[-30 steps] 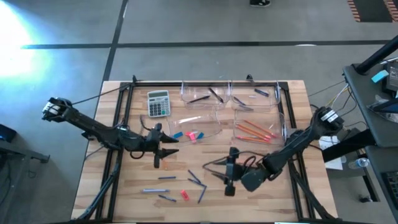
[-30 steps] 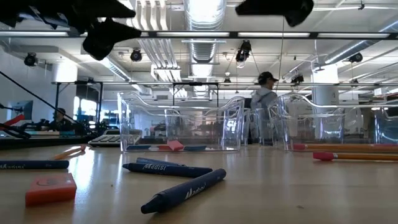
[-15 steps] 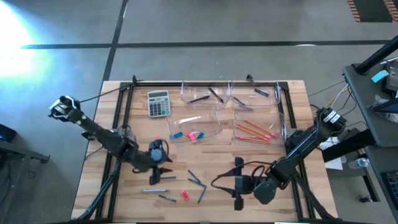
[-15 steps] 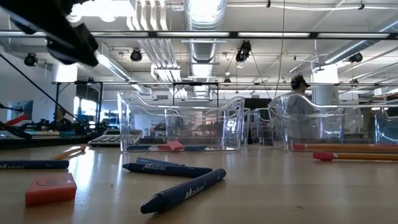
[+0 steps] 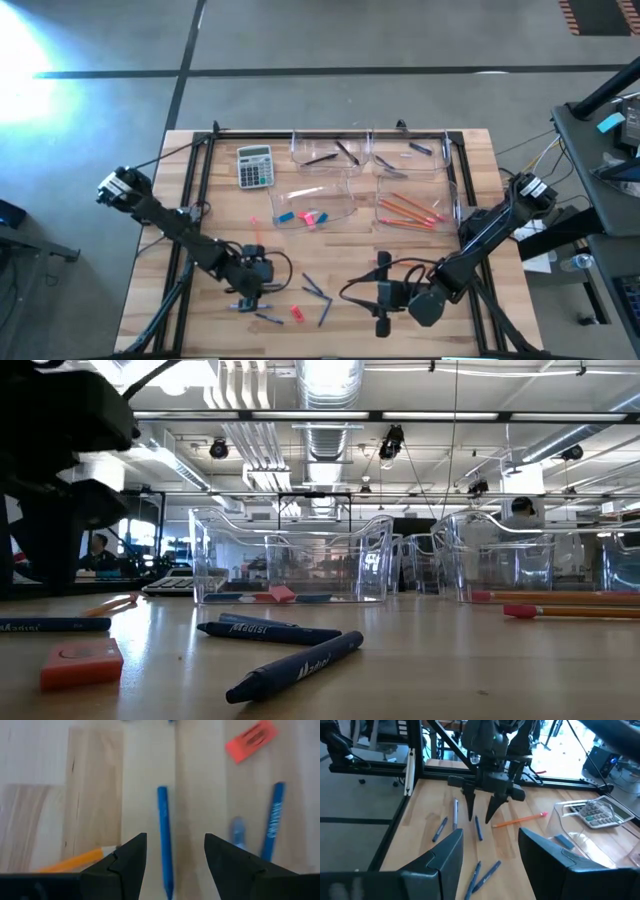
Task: Sort crayons/erasers/pens/pencils in bins
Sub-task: Put the blue crayon into the top right transparent bin
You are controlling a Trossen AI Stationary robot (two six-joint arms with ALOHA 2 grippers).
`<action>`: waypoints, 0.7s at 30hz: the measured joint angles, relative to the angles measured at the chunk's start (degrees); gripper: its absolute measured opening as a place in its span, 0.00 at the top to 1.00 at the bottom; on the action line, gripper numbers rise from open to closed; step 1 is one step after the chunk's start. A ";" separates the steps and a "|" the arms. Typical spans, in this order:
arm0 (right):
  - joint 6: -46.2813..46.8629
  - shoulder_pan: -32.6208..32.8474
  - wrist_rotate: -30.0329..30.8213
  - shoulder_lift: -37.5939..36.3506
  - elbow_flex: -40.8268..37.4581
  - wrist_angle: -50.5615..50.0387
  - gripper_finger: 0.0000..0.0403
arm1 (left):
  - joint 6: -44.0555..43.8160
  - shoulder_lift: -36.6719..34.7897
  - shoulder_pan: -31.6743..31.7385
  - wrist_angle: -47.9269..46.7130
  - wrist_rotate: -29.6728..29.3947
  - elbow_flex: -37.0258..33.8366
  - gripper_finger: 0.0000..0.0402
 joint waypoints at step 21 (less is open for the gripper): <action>0.59 0.00 -0.09 0.00 -0.82 -0.01 0.55 | -1.38 6.02 0.09 -1.77 -0.72 0.03 0.76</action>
